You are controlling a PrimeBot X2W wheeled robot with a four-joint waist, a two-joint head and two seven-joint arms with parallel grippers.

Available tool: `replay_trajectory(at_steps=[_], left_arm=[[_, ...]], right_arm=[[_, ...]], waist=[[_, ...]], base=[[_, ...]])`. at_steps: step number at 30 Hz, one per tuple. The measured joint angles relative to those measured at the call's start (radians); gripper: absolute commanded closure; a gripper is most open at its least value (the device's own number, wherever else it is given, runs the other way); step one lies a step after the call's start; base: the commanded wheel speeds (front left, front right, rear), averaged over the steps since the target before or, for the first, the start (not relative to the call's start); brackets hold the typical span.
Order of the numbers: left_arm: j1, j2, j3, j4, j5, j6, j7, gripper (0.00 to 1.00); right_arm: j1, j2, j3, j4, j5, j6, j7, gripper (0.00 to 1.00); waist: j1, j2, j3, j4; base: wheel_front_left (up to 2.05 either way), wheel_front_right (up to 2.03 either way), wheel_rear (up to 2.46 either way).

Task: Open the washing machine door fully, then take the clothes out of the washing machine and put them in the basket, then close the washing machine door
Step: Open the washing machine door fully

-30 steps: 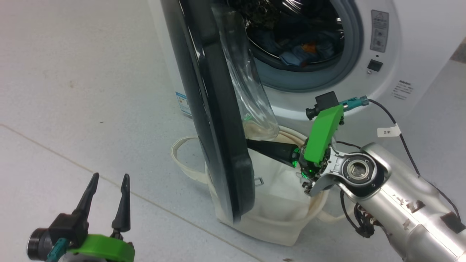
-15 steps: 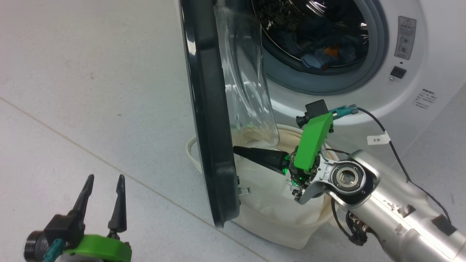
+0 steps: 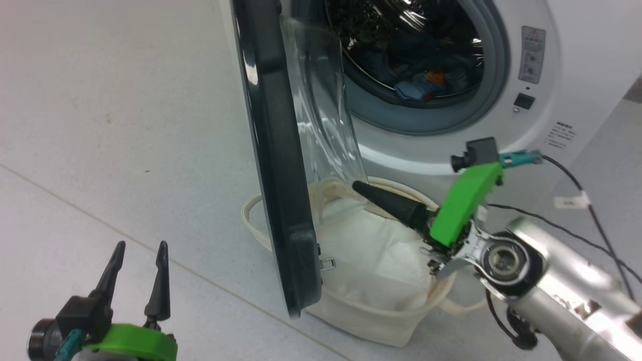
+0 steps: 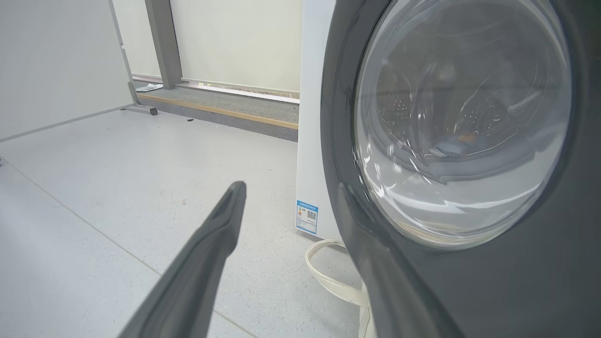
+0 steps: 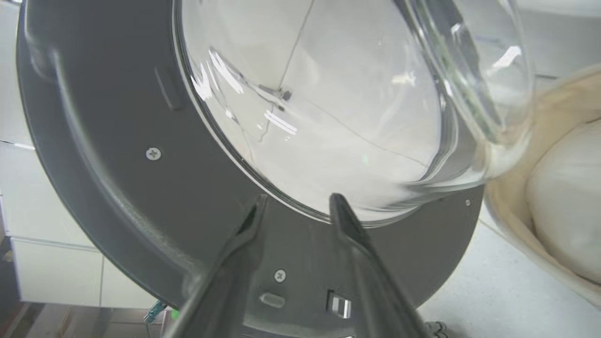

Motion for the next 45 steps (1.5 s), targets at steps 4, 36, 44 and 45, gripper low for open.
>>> replay_trajectory(at_steps=[4,36,44,45], left_arm=[[0.000,0.005,0.002,0.000,-0.006,0.000,0.000,0.00],[0.035,0.020,0.012,0.006,-0.020,0.003,0.000,0.00],[0.035,0.020,0.004,0.010,-0.020,0.003,0.000,0.00],[0.035,0.020,0.003,0.011,-0.020,0.003,0.000,0.00]], right_arm=[[0.052,-0.055,-0.002,-0.037,-0.123,0.000,-0.127,0.00],[0.619,0.056,-0.565,-0.179,-1.267,0.000,-0.510,0.00],[0.628,0.077,-0.583,-0.178,-1.290,0.000,-0.510,0.00],[0.628,0.079,-0.584,-0.177,-1.290,0.000,-0.510,0.00]], waist=[[0.0000,0.0000,-0.012,-0.013],[0.0000,0.0000,-0.081,-0.101],[0.0000,0.0000,-0.086,-0.097],[0.0000,0.0000,-0.087,-0.097]], base=[[0.00,0.00,0.00],[0.00,0.00,0.00],[0.00,0.00,0.00],[0.00,0.00,0.00]])
